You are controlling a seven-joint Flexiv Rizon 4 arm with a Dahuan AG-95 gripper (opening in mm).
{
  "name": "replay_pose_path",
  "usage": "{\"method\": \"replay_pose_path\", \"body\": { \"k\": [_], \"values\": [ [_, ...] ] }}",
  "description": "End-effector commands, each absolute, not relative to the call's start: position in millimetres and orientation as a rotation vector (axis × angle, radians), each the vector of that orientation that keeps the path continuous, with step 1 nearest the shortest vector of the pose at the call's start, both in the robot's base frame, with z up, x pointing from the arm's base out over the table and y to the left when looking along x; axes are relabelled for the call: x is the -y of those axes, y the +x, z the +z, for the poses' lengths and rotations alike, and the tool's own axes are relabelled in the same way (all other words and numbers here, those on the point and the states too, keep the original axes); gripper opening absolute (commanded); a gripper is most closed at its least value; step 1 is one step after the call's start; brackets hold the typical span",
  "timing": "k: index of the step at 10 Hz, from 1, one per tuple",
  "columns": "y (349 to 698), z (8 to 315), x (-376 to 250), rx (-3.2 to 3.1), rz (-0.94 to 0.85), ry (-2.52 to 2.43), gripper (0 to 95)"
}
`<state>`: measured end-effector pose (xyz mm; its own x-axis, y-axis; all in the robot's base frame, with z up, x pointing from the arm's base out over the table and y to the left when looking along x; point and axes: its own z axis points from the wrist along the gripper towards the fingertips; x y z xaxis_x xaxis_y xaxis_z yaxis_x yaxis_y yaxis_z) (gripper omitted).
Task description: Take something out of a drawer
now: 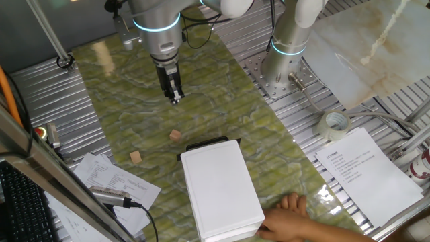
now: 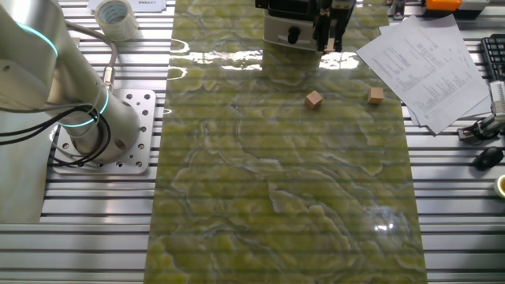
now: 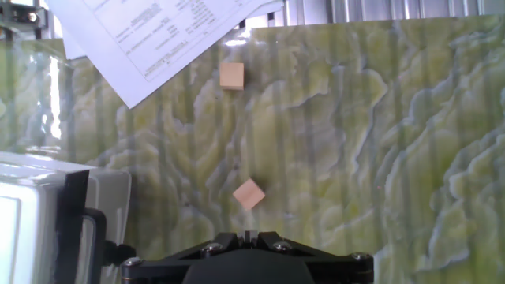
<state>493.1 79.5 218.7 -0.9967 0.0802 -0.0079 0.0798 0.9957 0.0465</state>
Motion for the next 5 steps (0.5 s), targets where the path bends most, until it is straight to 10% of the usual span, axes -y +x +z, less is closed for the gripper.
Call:
{"method": "replay_pose_path", "body": {
  "k": [1, 5],
  "values": [
    [494.0, 218.1, -79.9, -3.127, 0.072, 0.125, 0.0],
    [494.0, 218.1, -79.9, -3.132, 0.091, 0.086, 0.0]
  ]
}}
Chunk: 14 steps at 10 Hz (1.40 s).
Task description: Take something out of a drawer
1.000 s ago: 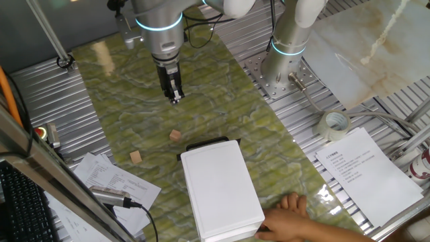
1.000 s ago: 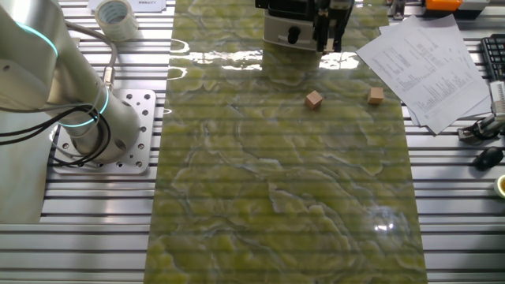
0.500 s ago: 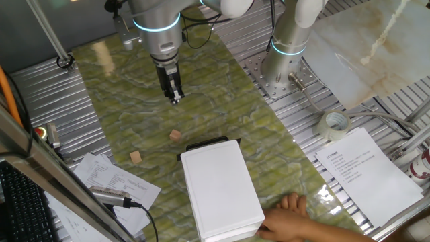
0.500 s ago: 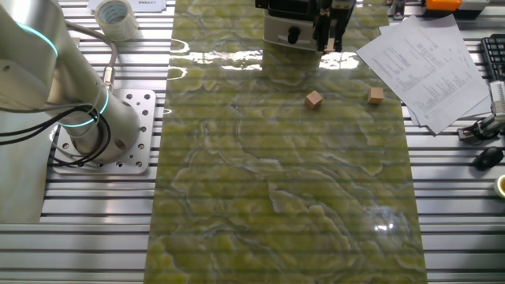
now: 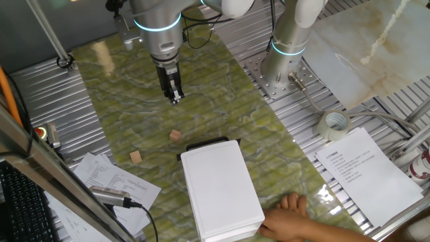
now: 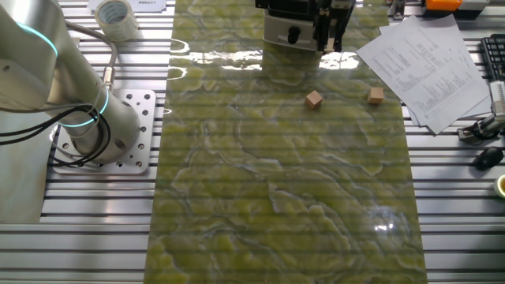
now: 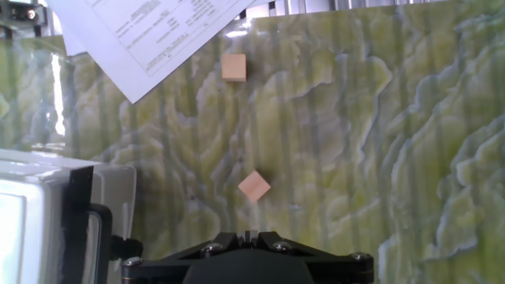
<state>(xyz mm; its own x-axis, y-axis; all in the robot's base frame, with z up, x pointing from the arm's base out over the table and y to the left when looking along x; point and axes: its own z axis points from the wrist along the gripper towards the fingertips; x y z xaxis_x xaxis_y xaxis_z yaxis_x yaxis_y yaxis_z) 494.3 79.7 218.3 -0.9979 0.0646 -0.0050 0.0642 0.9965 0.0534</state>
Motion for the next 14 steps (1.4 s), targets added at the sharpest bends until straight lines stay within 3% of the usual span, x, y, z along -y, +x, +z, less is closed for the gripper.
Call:
{"method": "replay_pose_path", "body": {
  "k": [1, 14],
  "values": [
    [493.8, 218.2, -80.0, -3.133, 0.093, 0.074, 0.0],
    [484.2, 225.5, -91.5, -3.155, 0.093, 0.016, 0.0]
  ]
}}
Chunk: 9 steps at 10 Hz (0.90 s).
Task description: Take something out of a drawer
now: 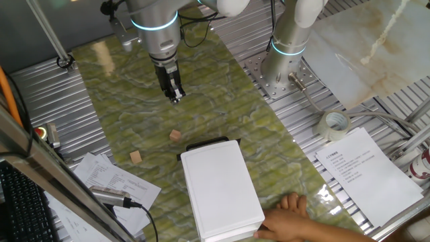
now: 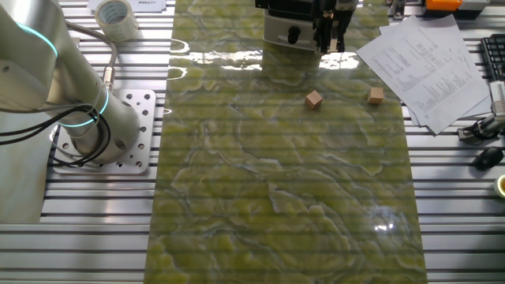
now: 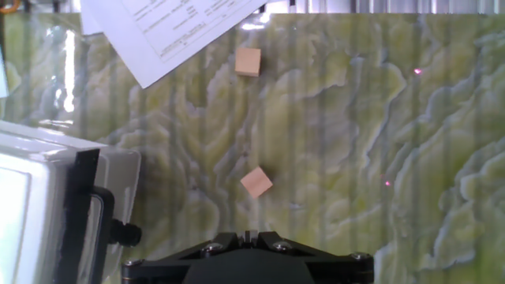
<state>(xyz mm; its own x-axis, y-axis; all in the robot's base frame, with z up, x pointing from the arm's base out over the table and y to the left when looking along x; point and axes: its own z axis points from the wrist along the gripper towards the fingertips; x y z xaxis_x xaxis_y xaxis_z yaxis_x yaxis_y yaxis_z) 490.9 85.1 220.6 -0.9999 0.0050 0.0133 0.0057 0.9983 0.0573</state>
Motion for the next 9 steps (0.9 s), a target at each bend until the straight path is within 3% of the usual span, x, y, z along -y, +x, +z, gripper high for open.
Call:
{"method": "replay_pose_path", "body": {
  "k": [1, 9],
  "values": [
    [476.7, 229.4, -103.7, 3.124, -0.092, -0.015, 0.0],
    [461.6, 234.0, -129.2, 3.154, -0.065, -0.031, 0.0]
  ]
}}
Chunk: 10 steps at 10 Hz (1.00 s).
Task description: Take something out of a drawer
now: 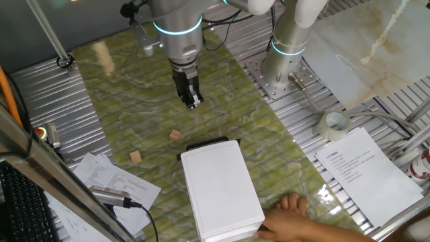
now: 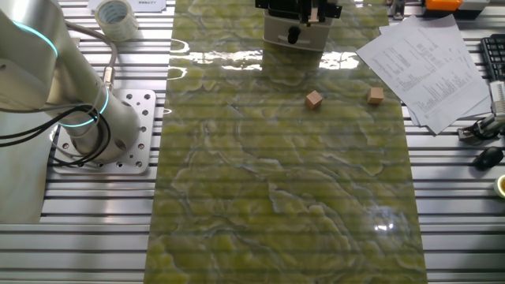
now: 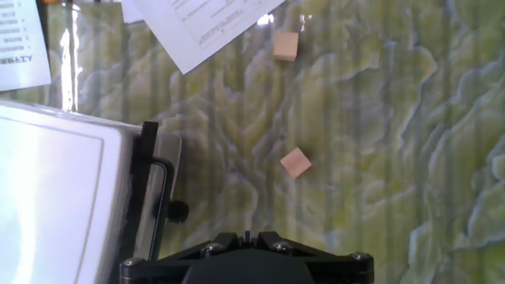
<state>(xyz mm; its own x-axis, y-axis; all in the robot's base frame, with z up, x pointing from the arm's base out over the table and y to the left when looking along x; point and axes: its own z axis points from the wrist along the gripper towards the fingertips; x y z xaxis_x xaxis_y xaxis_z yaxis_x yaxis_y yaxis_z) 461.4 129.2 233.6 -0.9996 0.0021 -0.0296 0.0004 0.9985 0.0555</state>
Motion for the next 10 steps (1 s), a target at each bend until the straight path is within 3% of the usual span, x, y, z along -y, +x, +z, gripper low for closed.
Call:
{"method": "replay_pose_path", "body": {
  "k": [1, 6, 7, 10],
  "values": [
    [461.6, 234.0, -129.2, -3.126, 0.063, -0.002, 19.0],
    [456.3, 230.4, -155.1, -3.134, 0.097, 0.053, 19.0],
    [455.2, 226.4, -160.0, -3.13, 0.099, 0.062, 38.0],
    [454.1, 205.9, -181.2, -3.107, 0.099, 0.107, 38.0]
  ]
}}
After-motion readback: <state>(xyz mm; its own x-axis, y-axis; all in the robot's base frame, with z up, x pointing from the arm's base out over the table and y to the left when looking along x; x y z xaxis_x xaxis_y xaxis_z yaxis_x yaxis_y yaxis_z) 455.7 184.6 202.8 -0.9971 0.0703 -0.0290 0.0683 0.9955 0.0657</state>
